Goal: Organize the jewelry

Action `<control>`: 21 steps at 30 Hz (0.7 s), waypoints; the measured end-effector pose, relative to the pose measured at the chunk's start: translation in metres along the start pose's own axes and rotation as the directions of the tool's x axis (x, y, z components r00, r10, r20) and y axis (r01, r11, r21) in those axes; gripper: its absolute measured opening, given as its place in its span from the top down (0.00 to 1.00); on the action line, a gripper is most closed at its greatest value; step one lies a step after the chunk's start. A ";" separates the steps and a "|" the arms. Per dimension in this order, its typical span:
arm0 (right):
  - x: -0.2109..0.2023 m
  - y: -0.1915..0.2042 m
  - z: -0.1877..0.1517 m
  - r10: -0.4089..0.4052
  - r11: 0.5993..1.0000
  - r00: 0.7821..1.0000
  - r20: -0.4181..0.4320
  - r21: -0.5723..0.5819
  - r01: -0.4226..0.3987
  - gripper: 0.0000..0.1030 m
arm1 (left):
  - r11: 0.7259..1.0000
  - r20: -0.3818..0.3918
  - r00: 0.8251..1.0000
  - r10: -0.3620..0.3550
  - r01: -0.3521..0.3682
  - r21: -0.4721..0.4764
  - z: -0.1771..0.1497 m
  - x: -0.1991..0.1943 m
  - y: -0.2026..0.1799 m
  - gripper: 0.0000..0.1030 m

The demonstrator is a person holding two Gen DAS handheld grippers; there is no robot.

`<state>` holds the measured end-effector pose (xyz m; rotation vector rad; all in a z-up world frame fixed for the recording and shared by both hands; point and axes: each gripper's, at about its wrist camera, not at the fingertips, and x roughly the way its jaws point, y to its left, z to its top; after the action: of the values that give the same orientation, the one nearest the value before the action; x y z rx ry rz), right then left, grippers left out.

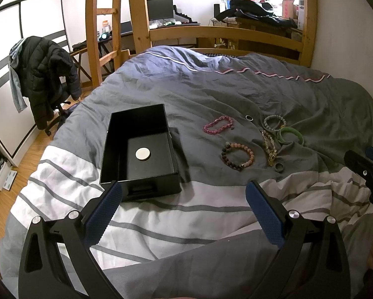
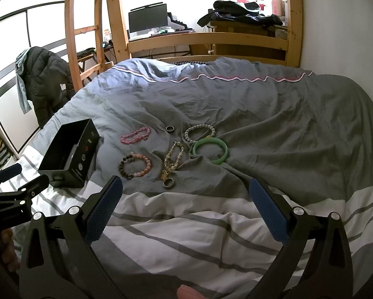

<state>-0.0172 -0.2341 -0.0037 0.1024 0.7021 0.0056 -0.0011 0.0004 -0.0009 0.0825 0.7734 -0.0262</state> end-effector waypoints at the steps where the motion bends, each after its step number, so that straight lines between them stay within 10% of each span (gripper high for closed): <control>1: 0.000 -0.001 0.001 0.000 1.000 1.000 0.000 0.000 0.000 0.02 | 1.000 0.000 1.000 0.000 0.000 0.001 0.000 0.000 0.000 0.05; 21: 0.002 -0.001 0.000 0.002 1.000 1.000 -0.008 0.003 -0.002 0.02 | 1.000 -0.004 1.000 -0.002 0.002 0.004 -0.001 0.001 -0.003 0.05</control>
<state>-0.0160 -0.2350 -0.0050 0.1064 0.7102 0.0071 -0.0011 -0.0024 -0.0025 0.0856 0.7770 -0.0292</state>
